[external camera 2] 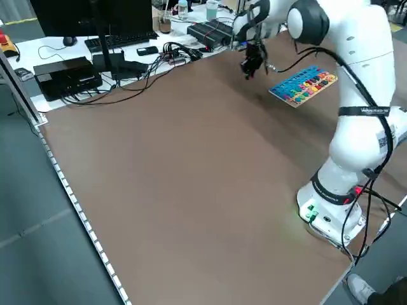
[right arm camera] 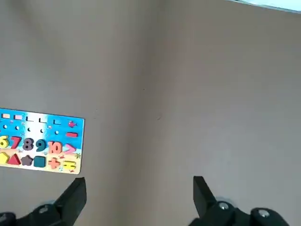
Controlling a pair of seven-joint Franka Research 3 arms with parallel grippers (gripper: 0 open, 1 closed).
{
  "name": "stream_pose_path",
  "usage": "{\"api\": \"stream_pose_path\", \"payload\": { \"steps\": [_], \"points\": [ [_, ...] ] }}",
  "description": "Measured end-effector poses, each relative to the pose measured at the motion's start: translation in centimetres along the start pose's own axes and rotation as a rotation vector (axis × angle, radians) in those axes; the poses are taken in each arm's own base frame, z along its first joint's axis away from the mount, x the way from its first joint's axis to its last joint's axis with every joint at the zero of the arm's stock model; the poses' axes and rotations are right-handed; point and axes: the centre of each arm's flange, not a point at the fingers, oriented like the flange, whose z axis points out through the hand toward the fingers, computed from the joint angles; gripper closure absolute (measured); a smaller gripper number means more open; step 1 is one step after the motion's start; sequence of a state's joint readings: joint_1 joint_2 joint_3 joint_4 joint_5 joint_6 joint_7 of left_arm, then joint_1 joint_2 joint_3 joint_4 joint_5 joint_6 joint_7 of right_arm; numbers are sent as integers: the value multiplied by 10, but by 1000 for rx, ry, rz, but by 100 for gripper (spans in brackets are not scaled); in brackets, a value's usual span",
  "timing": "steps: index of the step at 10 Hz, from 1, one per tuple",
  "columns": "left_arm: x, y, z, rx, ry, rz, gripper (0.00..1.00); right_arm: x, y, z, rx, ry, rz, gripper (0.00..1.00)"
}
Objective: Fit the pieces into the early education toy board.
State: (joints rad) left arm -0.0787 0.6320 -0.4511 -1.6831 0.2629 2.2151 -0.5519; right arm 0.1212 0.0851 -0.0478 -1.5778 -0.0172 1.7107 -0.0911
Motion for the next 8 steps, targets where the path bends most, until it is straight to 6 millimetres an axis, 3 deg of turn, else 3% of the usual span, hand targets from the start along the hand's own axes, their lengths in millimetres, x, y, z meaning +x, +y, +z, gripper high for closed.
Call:
{"api": "stream_pose_path", "payload": {
  "steps": [5,6,8],
  "points": [
    [-114,132,33,25,-88,-55,74,0,2,-1,0,2,3,0],
    [-129,141,38,34,-93,-53,74,0,2,-1,0,2,3,0],
    [-157,139,47,41,-90,-39,74,0,2,-1,0,1,4,0]
  ]
}}
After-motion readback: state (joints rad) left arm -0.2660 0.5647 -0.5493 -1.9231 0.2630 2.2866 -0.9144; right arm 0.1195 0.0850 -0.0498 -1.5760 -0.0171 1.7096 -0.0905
